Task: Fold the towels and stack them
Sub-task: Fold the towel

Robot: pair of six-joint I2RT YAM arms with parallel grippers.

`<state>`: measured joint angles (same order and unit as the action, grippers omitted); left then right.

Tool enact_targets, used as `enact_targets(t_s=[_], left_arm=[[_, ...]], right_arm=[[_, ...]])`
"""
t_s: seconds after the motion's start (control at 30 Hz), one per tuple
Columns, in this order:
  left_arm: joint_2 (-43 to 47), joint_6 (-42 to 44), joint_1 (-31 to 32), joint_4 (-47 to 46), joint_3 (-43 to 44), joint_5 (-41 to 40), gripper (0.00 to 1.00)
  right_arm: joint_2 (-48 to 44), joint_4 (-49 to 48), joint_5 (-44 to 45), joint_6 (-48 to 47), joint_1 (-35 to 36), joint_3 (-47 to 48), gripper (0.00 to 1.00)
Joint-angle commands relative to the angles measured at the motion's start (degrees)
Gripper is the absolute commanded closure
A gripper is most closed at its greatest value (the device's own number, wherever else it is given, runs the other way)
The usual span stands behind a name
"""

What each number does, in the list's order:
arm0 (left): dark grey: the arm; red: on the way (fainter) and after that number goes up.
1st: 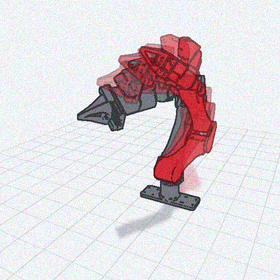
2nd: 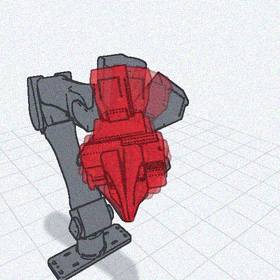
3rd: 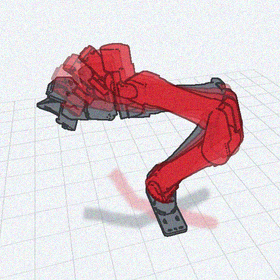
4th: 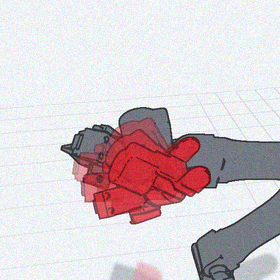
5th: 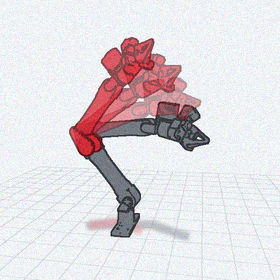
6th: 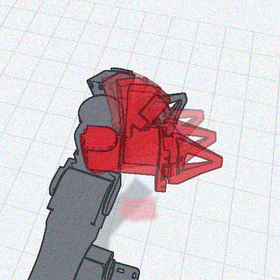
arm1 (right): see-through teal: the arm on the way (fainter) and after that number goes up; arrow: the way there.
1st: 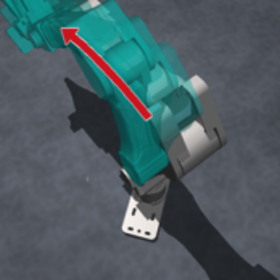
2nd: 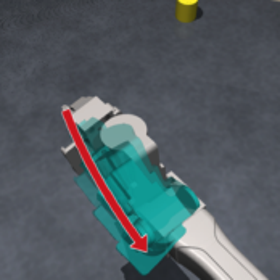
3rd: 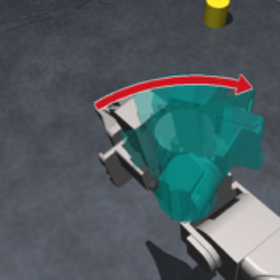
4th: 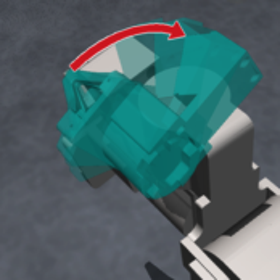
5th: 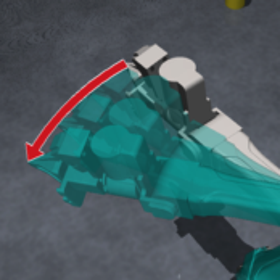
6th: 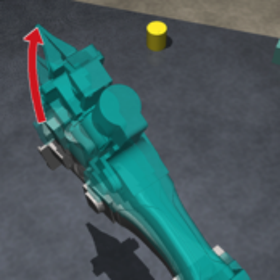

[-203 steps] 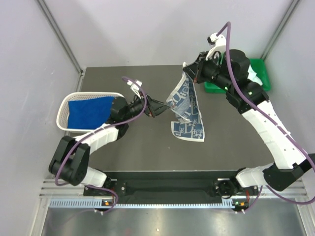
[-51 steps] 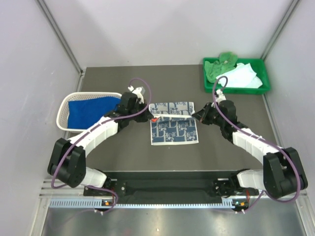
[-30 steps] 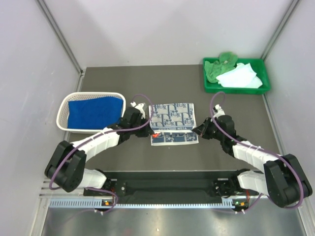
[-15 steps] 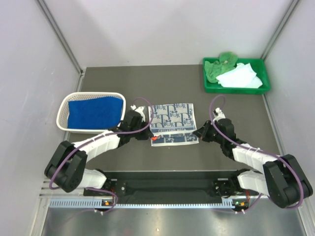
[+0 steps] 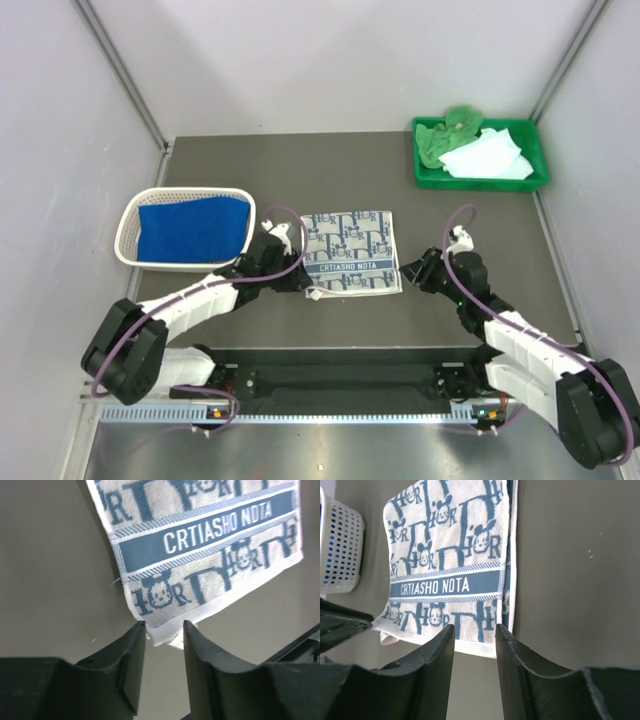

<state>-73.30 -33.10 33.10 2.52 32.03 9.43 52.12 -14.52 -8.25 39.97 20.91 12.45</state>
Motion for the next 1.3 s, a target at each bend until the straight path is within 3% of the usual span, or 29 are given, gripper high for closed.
enact_targets(t_s=[0.0, 0.33, 0.47, 0.63, 0.77, 0.87, 1.03, 1.27], left_arm=[[2.4, -0.4, 0.3, -2.8, 2.3, 1.2, 0.61], [-0.3, -1.9, 0.2, -2.8, 3.8, 2.3, 0.82], [1.7, -1.2, 0.2, 3.0, 5.9, -0.5, 0.84], [4.3, -0.7, 0.1, 10.1, 9.7, -6.5, 0.81], [3.3, -0.4, 0.2, 11.3, 13.0, -10.6, 0.71], [-1.9, 0.1, -0.2, 8.8, 16.5, -12.5, 0.66], [-12.4, 1.6, -3.7, 8.6, 28.4, -11.5, 0.69], [-27.8, 1.6, -9.3, 6.5, 38.7, -3.2, 0.76]], right_arm=[[0.0, 3.7, 3.6, -2.1, 1.2, 4.8, 0.62], [10.2, 7.9, 15.6, -5.2, 10.4, 9.6, 0.63], [14.1, 9.1, 17.8, -6.7, 10.9, 13.5, 0.64], [17.7, 12.1, 20.5, -9.5, 10.9, 19.2, 0.64], [22.3, 13.4, 22.1, -12.0, 9.9, 26.6, 0.63], [27.7, 13.0, 20.6, -13.4, 7.9, 31.9, 0.63], [38.7, 14.3, 18.1, -15.6, 6.1, 43.0, 0.64], [49.5, 17.2, 14.6, -16.4, 5.7, 53.6, 0.64]])
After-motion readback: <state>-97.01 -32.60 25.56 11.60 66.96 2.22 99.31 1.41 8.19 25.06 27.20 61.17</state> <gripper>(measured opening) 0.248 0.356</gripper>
